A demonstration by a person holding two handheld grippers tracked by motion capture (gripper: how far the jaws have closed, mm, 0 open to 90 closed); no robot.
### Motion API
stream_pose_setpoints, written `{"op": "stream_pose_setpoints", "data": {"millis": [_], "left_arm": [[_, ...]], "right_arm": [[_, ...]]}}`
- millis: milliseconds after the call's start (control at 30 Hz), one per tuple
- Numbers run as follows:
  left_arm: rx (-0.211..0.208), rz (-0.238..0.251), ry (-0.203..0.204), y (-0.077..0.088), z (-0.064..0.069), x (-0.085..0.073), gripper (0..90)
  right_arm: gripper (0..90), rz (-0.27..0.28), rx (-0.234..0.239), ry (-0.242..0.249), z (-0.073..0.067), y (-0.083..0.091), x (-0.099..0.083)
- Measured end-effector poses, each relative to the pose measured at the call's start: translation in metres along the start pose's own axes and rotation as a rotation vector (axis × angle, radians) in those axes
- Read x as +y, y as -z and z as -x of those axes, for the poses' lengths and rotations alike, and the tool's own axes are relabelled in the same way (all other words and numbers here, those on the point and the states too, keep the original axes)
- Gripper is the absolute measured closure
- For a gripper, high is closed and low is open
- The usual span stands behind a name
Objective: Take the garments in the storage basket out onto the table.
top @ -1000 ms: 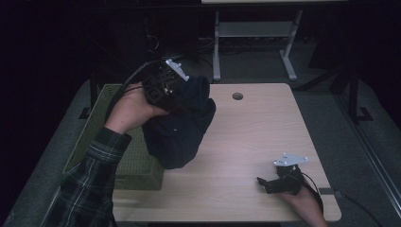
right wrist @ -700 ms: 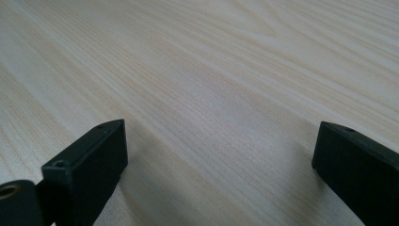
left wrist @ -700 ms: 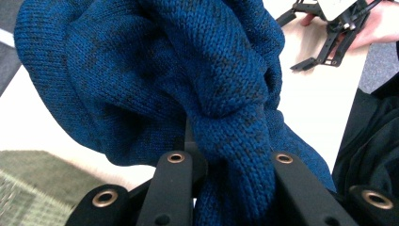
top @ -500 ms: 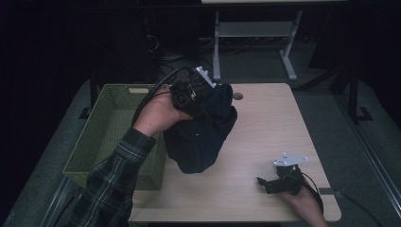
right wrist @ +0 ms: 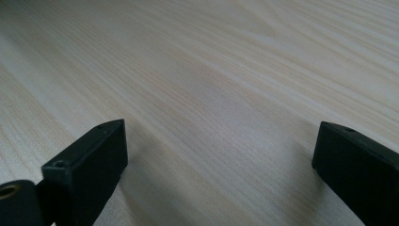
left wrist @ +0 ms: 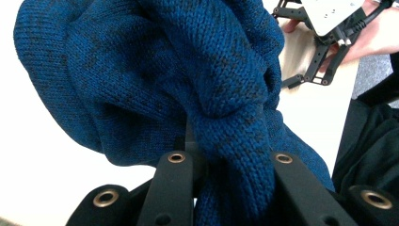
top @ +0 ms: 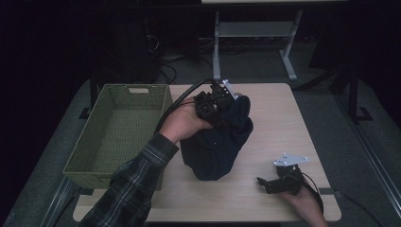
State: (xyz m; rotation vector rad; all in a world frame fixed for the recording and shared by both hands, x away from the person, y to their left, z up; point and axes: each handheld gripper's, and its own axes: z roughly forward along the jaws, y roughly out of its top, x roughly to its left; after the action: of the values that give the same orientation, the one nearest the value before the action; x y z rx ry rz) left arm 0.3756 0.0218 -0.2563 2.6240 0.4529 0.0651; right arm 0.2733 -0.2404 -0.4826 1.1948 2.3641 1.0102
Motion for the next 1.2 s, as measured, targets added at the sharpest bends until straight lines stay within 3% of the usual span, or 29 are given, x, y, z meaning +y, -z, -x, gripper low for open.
{"op": "stream_pose_setpoints", "data": {"millis": [200, 333, 467, 600, 1200], "left_arm": [[-0.012, 0.002, 0.0, -0.019, 0.002, 0.005, 78.4], [-0.039, 0.001, 0.001, -0.037, 0.001, 0.007, 78.3], [-0.038, -0.012, 0.002, -0.057, 0.001, 0.008, 78.3], [-0.041, -0.023, 0.01, -0.072, -0.003, 0.01, 78.3], [-0.065, 0.011, 0.037, -0.136, -0.024, 0.013, 76.3]], "right_arm": [[3.3, 0.0, 0.001, 0.0, 0.0, 0.0, 0.0], [3.3, 0.0, 0.001, -0.001, 0.0, 0.0, 0.0], [3.3, 0.001, 0.002, 0.001, 0.0, 0.0, 0.0], [3.3, 0.001, 0.002, 0.001, 0.0, 0.0, 0.0], [3.3, -0.002, 0.003, -0.003, 0.0, 0.0, 0.0]]}}
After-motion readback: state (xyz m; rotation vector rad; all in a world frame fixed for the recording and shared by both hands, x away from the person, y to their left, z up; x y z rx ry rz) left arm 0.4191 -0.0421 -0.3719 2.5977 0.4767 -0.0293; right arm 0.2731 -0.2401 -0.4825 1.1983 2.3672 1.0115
